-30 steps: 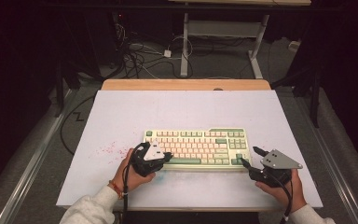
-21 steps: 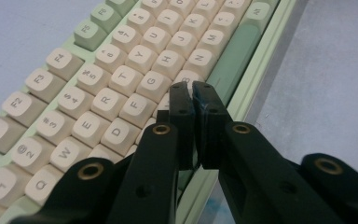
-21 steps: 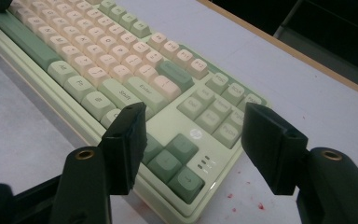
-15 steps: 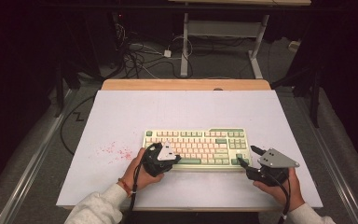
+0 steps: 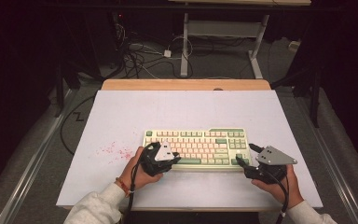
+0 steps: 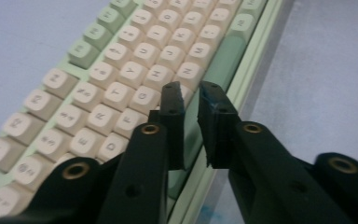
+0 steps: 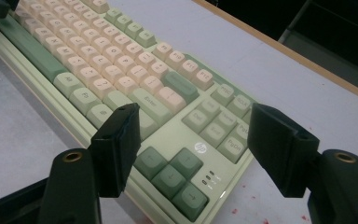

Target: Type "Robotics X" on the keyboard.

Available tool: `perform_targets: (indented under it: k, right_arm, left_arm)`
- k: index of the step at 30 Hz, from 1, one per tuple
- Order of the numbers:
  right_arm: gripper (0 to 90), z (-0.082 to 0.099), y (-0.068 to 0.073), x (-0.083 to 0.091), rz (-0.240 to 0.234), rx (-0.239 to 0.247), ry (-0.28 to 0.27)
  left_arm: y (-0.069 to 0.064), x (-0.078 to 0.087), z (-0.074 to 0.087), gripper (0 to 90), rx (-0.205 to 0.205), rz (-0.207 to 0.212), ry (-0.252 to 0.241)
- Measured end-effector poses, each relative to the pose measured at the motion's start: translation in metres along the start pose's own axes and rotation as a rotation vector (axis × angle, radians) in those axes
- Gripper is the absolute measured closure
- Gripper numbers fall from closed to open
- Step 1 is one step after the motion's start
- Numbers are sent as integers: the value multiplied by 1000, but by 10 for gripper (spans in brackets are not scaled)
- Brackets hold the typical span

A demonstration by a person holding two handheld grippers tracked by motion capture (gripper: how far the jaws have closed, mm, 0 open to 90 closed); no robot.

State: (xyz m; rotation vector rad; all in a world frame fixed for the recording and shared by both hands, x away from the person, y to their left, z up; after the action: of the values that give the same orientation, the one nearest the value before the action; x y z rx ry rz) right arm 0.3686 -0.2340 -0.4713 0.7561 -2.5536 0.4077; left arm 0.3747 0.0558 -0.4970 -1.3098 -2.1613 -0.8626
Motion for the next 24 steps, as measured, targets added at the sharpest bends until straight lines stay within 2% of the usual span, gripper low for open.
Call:
perform_targets:
  k: [4, 6, 8, 9, 11, 13, 18, 24]
  right_arm:
    - [382, -2, 0, -3, -13, -5, 3]
    - [391, -3, 0, -4, -15, -10, 6]
    - [404, -4, -1, -6, -22, -17, 10]
    - [408, -4, -1, -7, -24, -17, 14]
    - [427, -5, -2, -10, -25, -14, 27]
    - [446, -5, -2, -12, -27, -13, 35]
    - [562, -6, -1, -18, -61, -9, 68]
    - [750, -8, 3, -29, -111, -2, 109]
  left_arm:
    - [5, 8, 9, 596, 1, -48, 9]
    - [9, 13, 15, 496, 18, -85, 9]
    - [12, 17, 21, 412, 18, -131, 21]
    - [14, 20, 25, 368, 23, -137, 25]
    - [17, 25, 32, 335, 17, -158, 38]
    - [20, 29, 37, 279, 39, -169, 32]
    - [25, 36, 49, 223, 61, -212, 49]
    - [25, 39, 60, 205, 80, -215, 61]
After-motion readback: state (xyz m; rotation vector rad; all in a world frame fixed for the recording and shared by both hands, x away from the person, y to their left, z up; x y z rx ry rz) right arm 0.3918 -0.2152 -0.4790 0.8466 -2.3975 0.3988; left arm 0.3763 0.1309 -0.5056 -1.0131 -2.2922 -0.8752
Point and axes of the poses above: each handheld gripper's, and its own axes: x roughly backward along the jaws, z roughly out of its underside, y roughly to its left, the point moved 7 cm from there along -x, roughly forward along the jaws, and after that the axes turned 9 degrees about -x, right-handed, at the moved point
